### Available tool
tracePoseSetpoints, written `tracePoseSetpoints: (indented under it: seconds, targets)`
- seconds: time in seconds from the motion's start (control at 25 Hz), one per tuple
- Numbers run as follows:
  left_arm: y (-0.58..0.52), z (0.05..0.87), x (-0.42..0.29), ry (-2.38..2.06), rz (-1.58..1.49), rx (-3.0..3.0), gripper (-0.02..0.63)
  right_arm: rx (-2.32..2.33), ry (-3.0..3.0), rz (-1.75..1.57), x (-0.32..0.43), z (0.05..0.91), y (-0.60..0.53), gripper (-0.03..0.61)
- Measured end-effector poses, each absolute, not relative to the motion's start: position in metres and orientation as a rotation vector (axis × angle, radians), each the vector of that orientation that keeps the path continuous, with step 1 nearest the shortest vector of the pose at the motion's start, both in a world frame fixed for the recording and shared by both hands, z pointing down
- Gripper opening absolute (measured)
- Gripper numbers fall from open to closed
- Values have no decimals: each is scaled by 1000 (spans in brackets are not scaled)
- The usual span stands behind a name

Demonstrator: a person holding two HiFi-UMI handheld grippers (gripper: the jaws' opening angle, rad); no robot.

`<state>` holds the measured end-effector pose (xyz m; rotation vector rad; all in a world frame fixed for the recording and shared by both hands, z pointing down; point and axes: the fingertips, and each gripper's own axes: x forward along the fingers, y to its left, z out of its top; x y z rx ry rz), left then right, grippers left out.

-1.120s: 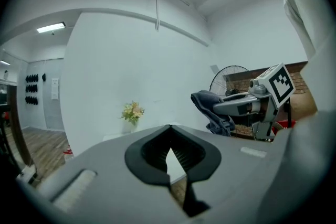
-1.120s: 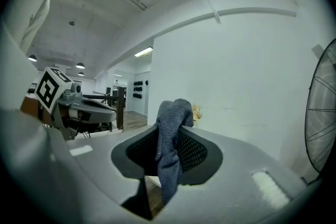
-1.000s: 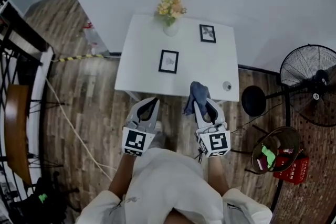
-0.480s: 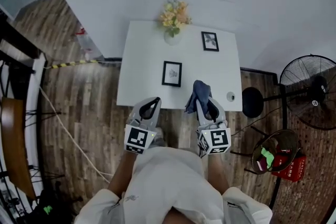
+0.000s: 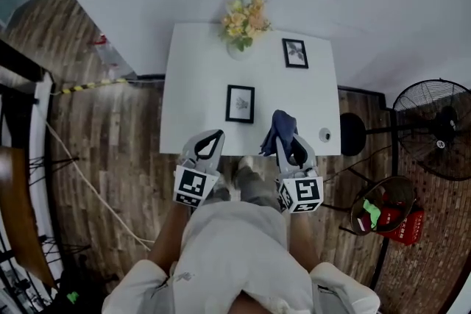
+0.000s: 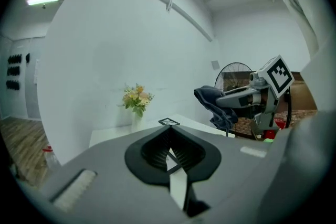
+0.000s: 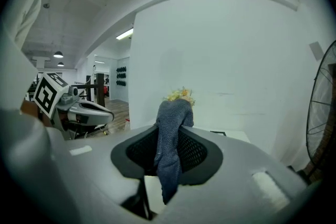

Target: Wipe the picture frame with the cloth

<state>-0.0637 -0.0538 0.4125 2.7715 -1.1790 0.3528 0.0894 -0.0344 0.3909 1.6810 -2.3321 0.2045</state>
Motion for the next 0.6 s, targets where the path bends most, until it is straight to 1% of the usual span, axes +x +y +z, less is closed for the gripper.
tracePoseSetpoints:
  seconds: [0.24, 0.6]
  targets:
    - [-68, 447, -55, -1156, 433, 2759, 19, 1669, -2303, 299, 97, 421, -50, 101]
    - [-107, 497, -36, -1129, 502, 2668, 20, 1561, -2307, 426, 105, 467, -104, 101]
